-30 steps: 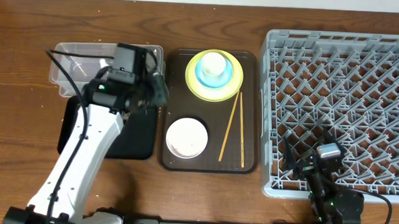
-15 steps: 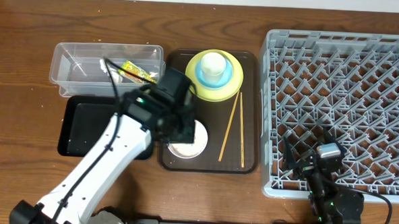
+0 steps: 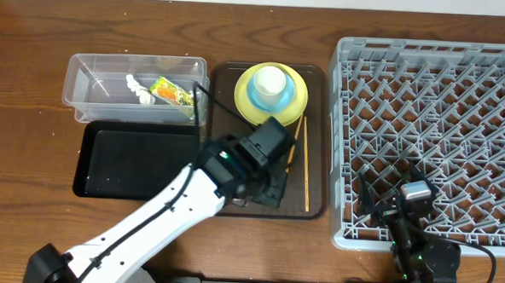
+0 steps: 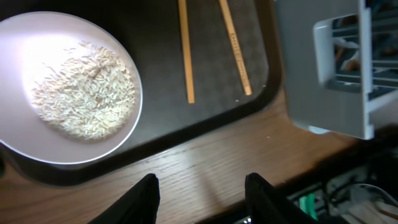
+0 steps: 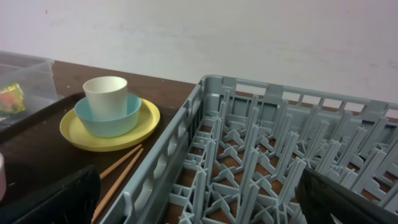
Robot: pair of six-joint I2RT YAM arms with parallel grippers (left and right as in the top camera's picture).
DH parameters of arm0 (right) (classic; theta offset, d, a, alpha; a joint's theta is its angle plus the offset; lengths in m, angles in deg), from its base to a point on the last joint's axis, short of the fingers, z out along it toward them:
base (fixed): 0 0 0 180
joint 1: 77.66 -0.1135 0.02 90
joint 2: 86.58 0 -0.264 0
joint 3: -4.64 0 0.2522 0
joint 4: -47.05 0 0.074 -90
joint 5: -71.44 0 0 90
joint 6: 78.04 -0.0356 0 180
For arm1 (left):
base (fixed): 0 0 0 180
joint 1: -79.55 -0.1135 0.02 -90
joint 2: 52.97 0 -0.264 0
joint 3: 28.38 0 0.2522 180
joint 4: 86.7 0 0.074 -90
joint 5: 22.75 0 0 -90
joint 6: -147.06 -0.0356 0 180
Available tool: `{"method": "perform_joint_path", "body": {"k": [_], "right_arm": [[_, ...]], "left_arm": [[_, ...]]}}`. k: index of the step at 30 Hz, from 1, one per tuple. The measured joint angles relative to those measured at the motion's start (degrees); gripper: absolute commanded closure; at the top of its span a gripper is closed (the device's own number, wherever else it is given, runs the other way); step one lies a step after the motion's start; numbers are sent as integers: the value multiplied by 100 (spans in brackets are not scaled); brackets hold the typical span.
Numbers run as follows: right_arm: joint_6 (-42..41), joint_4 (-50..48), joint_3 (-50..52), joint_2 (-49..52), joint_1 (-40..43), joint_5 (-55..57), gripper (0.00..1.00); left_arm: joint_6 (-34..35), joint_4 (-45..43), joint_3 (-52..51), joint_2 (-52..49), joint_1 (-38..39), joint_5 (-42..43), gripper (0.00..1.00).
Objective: Sort waste into correct bins and load items into the dishwasher rack
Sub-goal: 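Reach left gripper to the white rice bowl and grasp its rim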
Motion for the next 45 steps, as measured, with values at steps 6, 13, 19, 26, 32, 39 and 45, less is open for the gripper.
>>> {"method": "perform_joint_path", "body": {"k": [6, 13, 19, 26, 32, 39, 45], "right_arm": [[0, -2, 0, 0, 0, 0, 1], [0, 0, 0, 0, 0, 0, 1], [0, 0, 0, 0, 0, 0, 1], [0, 0, 0, 0, 0, 0, 1], [0, 0, 0, 0, 0, 0, 1], [0, -2, 0, 0, 0, 0, 1], [2, -2, 0, 0, 0, 0, 1]], "left_arm": [[146, -15, 0, -234, 203, -494, 52], [170, -188, 0, -828, 208, -682, 52], [173, -411, 0, -1335, 208, -780, 53], [188, -470, 0, -1602, 210, -1244, 54], [195, -616, 0, -1606, 210, -1401, 62], [302, -662, 0, -1606, 210, -1438, 63], [317, -662, 0, -1606, 210, -1475, 63]]}}
